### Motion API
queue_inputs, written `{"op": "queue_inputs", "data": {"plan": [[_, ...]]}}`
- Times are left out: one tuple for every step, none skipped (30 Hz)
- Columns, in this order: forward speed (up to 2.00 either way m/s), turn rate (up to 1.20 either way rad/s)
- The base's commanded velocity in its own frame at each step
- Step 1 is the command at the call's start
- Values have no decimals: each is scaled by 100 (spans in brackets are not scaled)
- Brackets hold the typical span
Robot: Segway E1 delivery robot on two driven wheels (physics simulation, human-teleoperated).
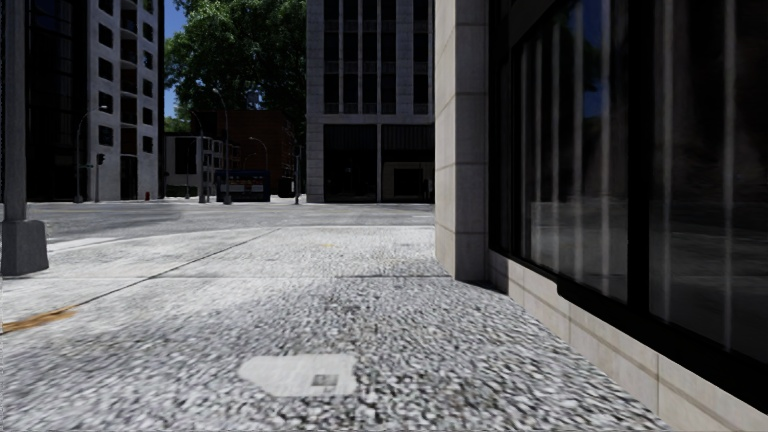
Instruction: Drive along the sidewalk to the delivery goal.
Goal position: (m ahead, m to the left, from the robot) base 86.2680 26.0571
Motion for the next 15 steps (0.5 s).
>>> {"op": "queue_inputs", "data": {"plan": [[200,0],[200,0],[200,0],[200,0],[200,0],[200,0],[200,0],[200,0],[200,4],[200,17],[200,23],[200,27],[200,30],[200,30],[200,30]]}}
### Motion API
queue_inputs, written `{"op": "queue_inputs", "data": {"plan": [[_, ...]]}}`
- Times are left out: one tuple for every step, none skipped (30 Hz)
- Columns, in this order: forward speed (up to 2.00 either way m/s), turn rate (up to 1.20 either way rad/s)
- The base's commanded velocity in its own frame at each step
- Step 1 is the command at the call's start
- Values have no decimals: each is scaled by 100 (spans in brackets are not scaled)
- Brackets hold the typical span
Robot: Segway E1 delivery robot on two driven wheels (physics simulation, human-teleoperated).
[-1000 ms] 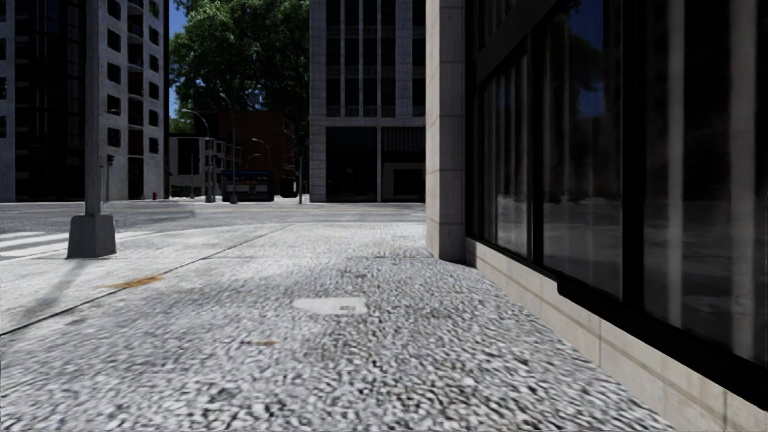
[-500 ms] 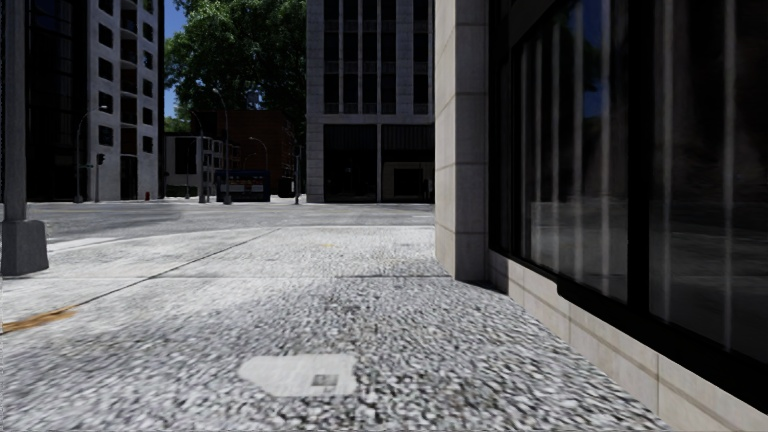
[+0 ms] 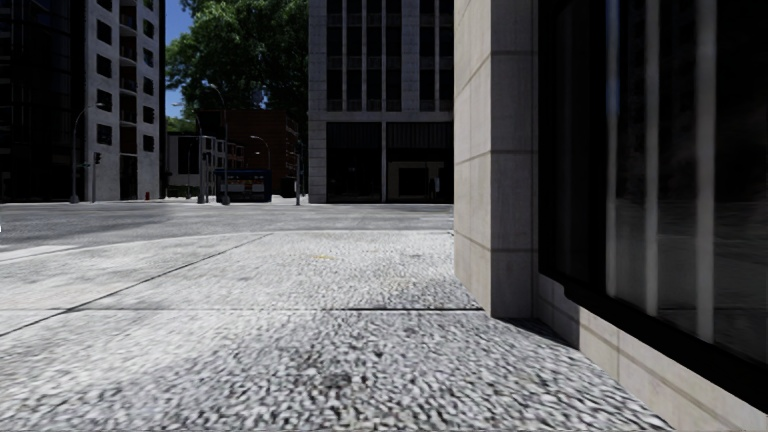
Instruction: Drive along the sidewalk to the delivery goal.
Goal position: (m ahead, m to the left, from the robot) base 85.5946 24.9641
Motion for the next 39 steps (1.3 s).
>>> {"op": "queue_inputs", "data": {"plan": [[200,15],[200,0],[200,0],[200,0],[200,0],[200,0],[200,0],[200,0],[200,0],[200,0],[200,0],[200,0],[200,0],[200,0],[200,0],[200,0],[200,0],[200,0],[200,0],[200,0],[200,0],[200,0],[200,0],[200,0],[200,0],[200,0],[200,0],[200,0],[200,0],[200,0],[200,0],[200,0],[200,0],[200,0],[200,0],[200,0],[200,0],[200,0],[200,0]]}}
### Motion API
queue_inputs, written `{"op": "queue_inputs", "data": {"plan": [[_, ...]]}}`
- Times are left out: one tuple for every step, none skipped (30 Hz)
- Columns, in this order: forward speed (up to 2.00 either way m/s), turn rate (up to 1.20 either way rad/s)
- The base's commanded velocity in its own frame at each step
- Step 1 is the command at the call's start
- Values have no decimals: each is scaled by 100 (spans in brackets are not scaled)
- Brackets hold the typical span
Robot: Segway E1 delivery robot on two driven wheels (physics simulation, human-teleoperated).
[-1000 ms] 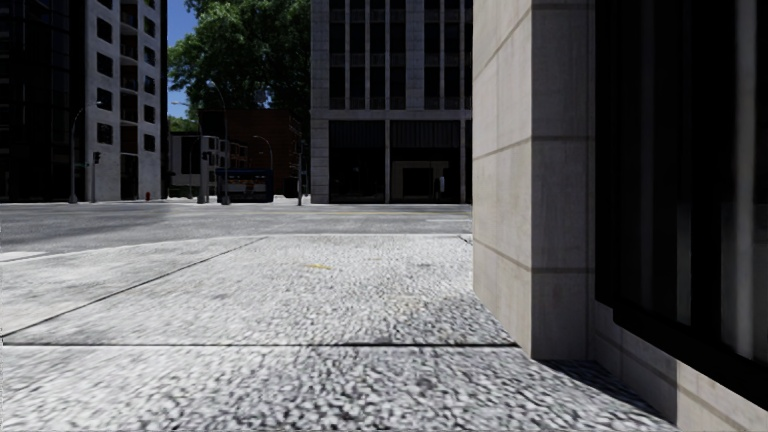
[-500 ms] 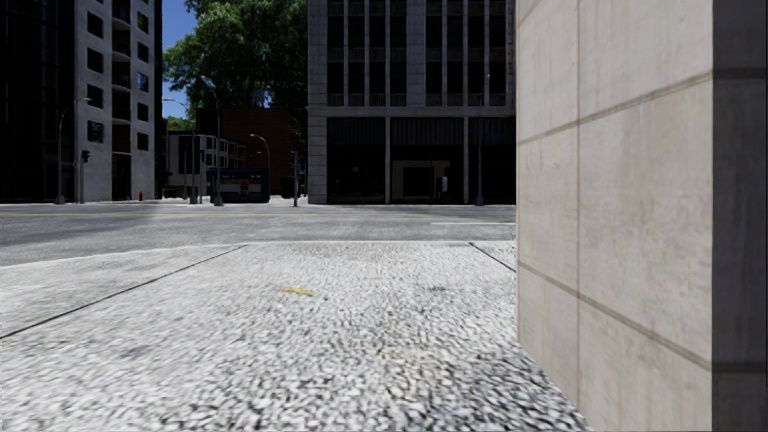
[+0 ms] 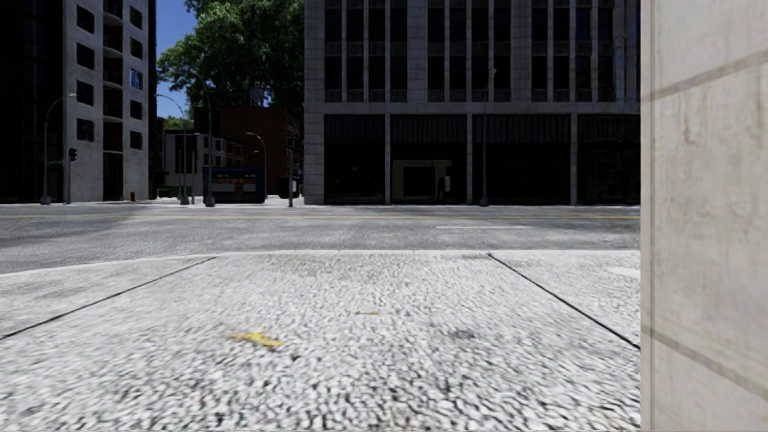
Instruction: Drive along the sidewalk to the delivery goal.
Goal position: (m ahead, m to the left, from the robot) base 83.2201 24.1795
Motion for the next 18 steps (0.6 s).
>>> {"op": "queue_inputs", "data": {"plan": [[200,0],[200,0],[200,0],[200,0],[200,0],[200,-7],[200,-30],[200,-30],[195,-43],[178,-52],[161,-58],[146,-64],[146,-64],[132,-69],[128,-70],[127,-70],[127,-70],[127,-70]]}}
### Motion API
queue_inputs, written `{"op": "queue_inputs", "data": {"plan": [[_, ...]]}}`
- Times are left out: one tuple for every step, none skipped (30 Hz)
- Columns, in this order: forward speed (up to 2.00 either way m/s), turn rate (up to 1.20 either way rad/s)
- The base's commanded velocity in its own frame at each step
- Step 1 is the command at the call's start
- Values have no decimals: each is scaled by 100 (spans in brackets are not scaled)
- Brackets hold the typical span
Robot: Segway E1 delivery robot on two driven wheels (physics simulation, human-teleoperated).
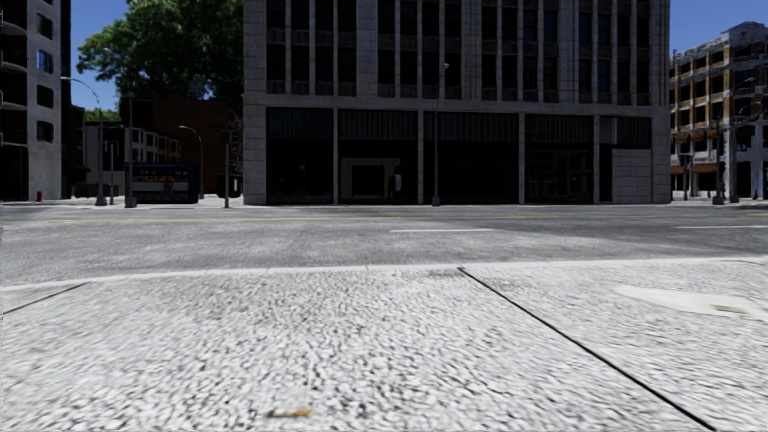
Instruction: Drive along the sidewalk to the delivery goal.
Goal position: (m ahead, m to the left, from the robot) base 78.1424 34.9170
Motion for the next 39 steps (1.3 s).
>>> {"op": "queue_inputs", "data": {"plan": [[127,-70],[127,-70],[131,-70],[135,-70],[139,-70],[139,-70],[142,-70],[147,-70],[149,-70],[149,-70],[149,-70],[150,-70],[150,-70],[156,-70],[156,-70],[169,-70],[179,-70],[182,-70],[183,-70],[183,-70],[183,-70],[183,-70],[183,-70],[183,-70],[183,-70],[183,-70],[183,-70],[183,-70],[183,-71],[183,-71],[183,-79],[183,-81],[183,-82],[183,-84],[183,-84],[183,-85],[183,-85],[183,-85],[183,-85]]}}
